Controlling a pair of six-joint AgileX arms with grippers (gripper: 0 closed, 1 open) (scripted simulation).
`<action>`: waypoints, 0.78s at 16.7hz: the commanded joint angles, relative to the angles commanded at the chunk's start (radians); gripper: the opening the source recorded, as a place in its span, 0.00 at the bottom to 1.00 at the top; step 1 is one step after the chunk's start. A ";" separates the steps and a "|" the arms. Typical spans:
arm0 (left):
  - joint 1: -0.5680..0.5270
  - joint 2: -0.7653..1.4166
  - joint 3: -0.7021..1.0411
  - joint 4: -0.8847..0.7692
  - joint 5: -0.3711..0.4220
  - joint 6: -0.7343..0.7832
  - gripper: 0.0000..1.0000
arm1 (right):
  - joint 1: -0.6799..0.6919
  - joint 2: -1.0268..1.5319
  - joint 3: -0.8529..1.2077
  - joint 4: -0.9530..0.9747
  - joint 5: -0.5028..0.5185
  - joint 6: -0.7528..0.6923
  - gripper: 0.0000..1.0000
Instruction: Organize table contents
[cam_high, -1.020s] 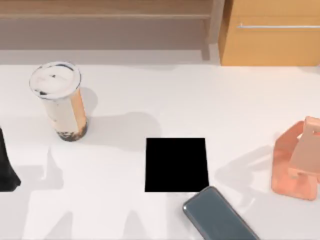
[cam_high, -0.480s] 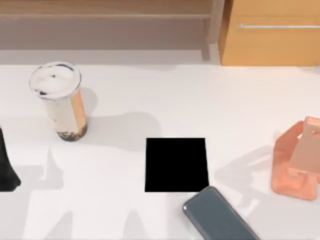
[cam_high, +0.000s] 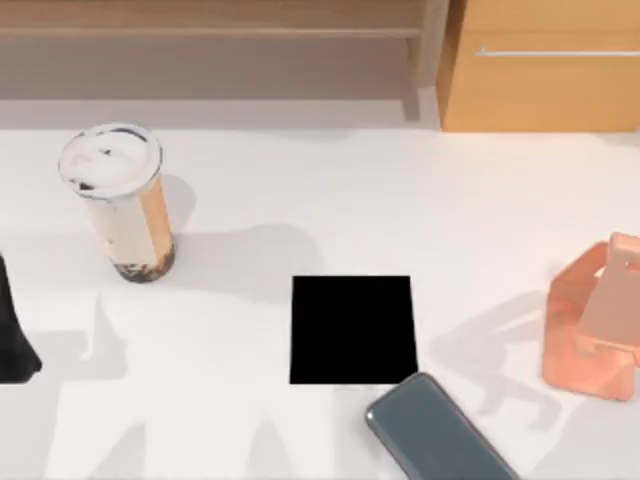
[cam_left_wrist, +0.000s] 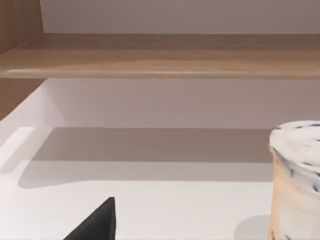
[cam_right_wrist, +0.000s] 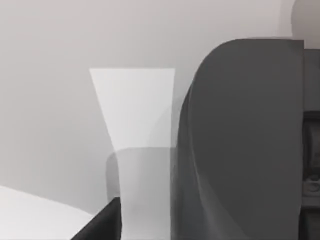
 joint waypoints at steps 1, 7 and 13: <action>0.000 0.000 0.000 0.000 0.000 0.000 1.00 | 0.000 0.003 -0.004 0.006 0.000 0.000 1.00; 0.000 0.000 0.000 0.000 0.000 0.000 1.00 | 0.000 0.003 -0.004 0.006 0.000 0.000 0.77; 0.000 0.000 0.000 0.000 0.000 0.000 1.00 | 0.000 0.003 -0.004 0.006 0.000 0.000 0.32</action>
